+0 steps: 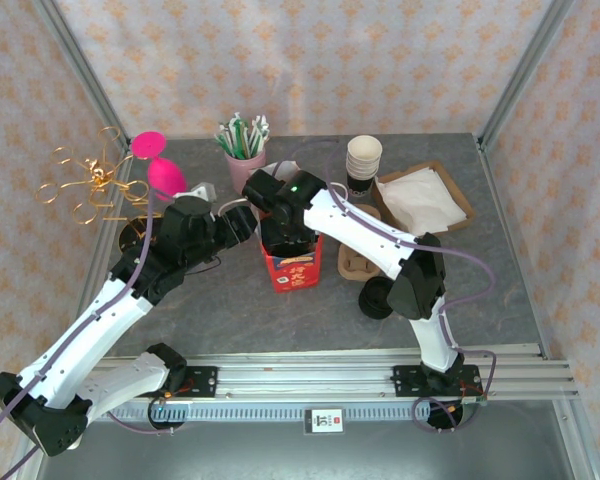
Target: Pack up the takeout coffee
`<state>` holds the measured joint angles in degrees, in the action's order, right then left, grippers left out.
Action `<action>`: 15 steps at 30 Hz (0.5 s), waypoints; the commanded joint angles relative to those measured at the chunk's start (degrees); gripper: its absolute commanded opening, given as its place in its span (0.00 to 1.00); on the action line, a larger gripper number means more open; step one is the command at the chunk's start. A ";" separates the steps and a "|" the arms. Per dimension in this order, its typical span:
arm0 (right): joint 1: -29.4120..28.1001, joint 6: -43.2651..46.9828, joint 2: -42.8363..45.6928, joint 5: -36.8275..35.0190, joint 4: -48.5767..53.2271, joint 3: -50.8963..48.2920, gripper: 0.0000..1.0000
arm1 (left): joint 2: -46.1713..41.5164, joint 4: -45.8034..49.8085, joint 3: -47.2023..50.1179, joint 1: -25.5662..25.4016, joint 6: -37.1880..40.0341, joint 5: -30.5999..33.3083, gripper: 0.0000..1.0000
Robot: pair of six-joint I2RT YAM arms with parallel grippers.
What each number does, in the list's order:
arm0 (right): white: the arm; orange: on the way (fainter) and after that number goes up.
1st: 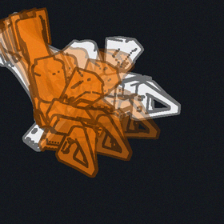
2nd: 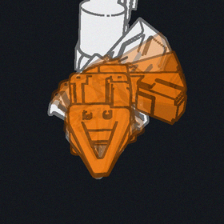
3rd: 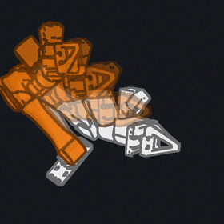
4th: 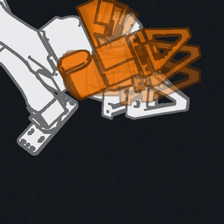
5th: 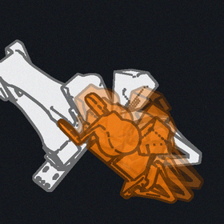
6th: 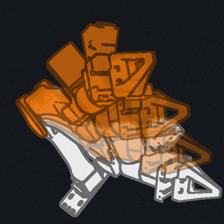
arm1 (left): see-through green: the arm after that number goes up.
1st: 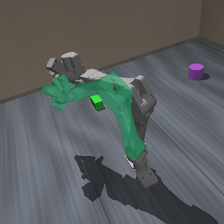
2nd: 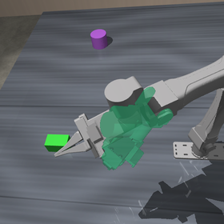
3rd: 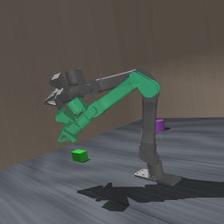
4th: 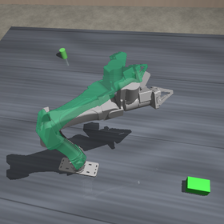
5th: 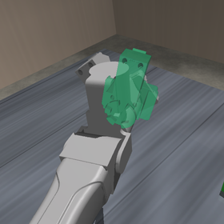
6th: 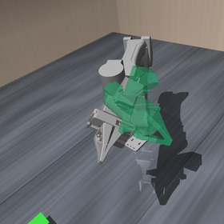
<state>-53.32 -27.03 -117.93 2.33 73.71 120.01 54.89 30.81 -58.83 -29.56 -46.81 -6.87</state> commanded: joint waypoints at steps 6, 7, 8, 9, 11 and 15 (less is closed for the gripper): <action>0.37 -0.31 -0.27 0.43 0.75 1.45 0.79 | 0.83 -2.66 -0.72 0.46 0.58 -2.14 0.62; 0.43 -0.38 -0.26 0.53 0.64 1.35 0.79 | 0.91 -2.77 -0.67 0.39 0.51 -2.10 0.62; 0.42 -0.35 -0.28 0.57 0.64 1.35 0.79 | 1.05 -2.81 -0.65 0.41 0.49 -2.16 0.61; 0.43 -0.36 -0.29 0.56 0.56 1.30 0.80 | 1.11 -2.99 -0.53 0.43 0.49 -2.27 0.60; 0.42 -0.31 -0.33 0.53 0.62 1.12 0.83 | 1.22 -3.31 -0.56 0.43 0.49 -2.27 0.60; 0.51 -0.32 -0.23 0.31 0.73 0.79 0.87 | 1.75 -3.61 -0.46 0.40 0.58 -2.62 0.59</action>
<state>-53.21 -27.03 -117.93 3.44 73.71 120.01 56.25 28.88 -58.83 -29.56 -46.78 -8.67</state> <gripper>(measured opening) 0.861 0.596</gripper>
